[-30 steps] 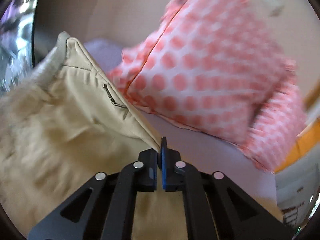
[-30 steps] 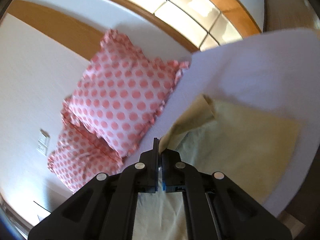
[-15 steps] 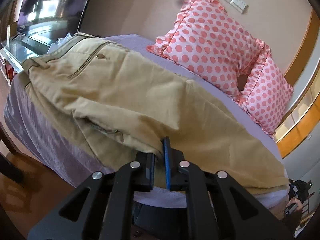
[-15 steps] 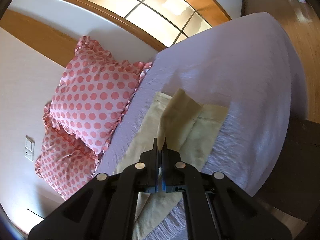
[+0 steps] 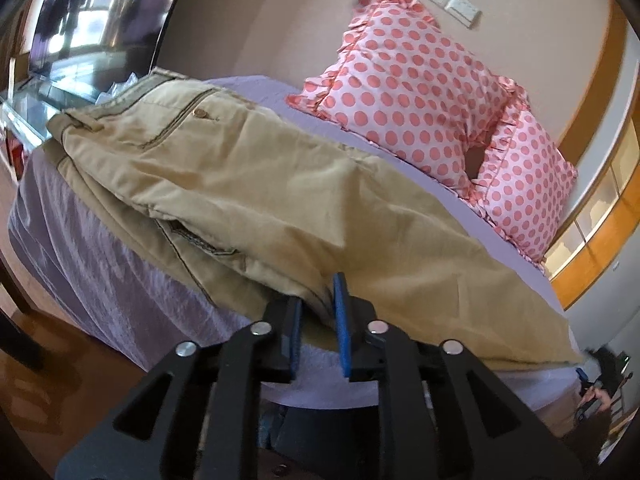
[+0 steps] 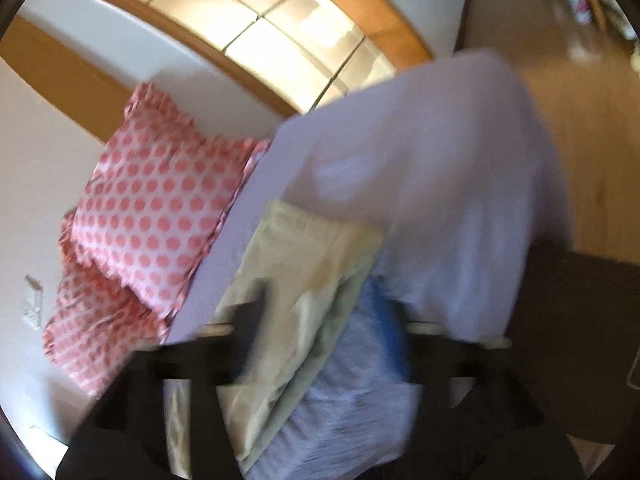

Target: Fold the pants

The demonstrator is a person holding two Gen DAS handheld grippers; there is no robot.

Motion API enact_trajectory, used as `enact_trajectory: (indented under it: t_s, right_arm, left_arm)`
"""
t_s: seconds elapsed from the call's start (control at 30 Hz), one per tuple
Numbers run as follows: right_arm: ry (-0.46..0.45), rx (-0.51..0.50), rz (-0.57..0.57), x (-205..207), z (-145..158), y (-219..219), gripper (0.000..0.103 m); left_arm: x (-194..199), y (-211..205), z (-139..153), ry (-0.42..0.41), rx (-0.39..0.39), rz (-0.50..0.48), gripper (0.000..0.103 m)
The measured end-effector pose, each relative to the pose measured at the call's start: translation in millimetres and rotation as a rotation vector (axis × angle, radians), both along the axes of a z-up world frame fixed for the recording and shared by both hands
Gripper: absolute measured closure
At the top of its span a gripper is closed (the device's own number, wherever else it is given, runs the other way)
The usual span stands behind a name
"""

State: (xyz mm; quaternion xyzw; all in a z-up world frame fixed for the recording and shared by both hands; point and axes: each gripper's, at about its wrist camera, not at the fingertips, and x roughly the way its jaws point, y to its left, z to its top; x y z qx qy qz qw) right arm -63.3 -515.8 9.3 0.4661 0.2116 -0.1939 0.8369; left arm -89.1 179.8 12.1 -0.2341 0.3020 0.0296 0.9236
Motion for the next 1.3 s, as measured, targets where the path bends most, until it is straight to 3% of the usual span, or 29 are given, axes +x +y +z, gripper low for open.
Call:
enact_trajectory:
  t_s: [0.17, 0.27, 0.33, 0.4, 0.43, 0.53, 0.67, 0.73, 0.83, 0.93, 1.0, 1.1, 1.23, 1.3]
  right_arm:
    - [0.008, -0.022, 0.008, 0, -5, -3, 0.043]
    - [-0.002, -0.033, 0.065, 10, -8, 3, 0.053]
    - [-0.019, -0.038, 0.095, 15, -11, 7, 0.054]
    - [-0.018, -0.053, 0.112, 20, -12, 10, 0.072]
    - [-0.031, -0.028, 0.143, 25, -18, 11, 0.095]
    - [-0.062, -0.024, 0.168, 30, -23, 12, 0.097]
    - [-0.132, -0.119, 0.238, 45, 15, 40, 0.098]
    - [-0.202, -0.186, 0.344, 58, 47, 77, 0.098]
    - [-0.309, -0.258, 0.595, 81, 84, 163, 0.098]
    - [-0.345, -0.291, 0.907, 97, 91, 269, 0.098]
    - [-0.26, -0.333, 1.162, 102, 72, 347, 0.097]
    - [-0.122, -0.442, 1.373, 93, 41, 411, 0.086]
    - [-0.131, -0.397, 1.363, 78, 31, 407, 0.027]
    - [-0.167, -0.341, 1.325, 82, 37, 390, 0.023]
  left_arm:
    - [-19, 2, 0, -0.032, -0.005, 0.003, 0.081]
    - [-32, 11, 3, -0.07, -0.024, 0.048, 0.073]
    - [-40, 18, 6, -0.093, -0.026, 0.086, 0.07]
    - [-44, 23, 8, -0.11, -0.036, 0.11, 0.063]
    - [-46, 26, 7, -0.112, -0.043, 0.123, 0.062]
    - [-47, 32, 4, -0.108, -0.056, 0.132, 0.06]
    - [-52, 35, 3, -0.127, -0.059, 0.133, 0.045]
    - [-54, 32, 5, -0.144, -0.042, 0.132, 0.036]
    - [-55, 27, 7, -0.171, -0.037, 0.104, 0.03]
    - [-55, 20, 9, -0.186, -0.023, 0.072, 0.024]
    - [-52, 14, 9, -0.175, 0.006, 0.049, 0.021]
    - [-47, 11, 5, -0.144, 0.023, 0.018, 0.02]
    - [-39, 13, -5, -0.109, 0.008, -0.021, 0.02]
    - [-31, 12, -11, -0.093, -0.004, -0.044, 0.02]
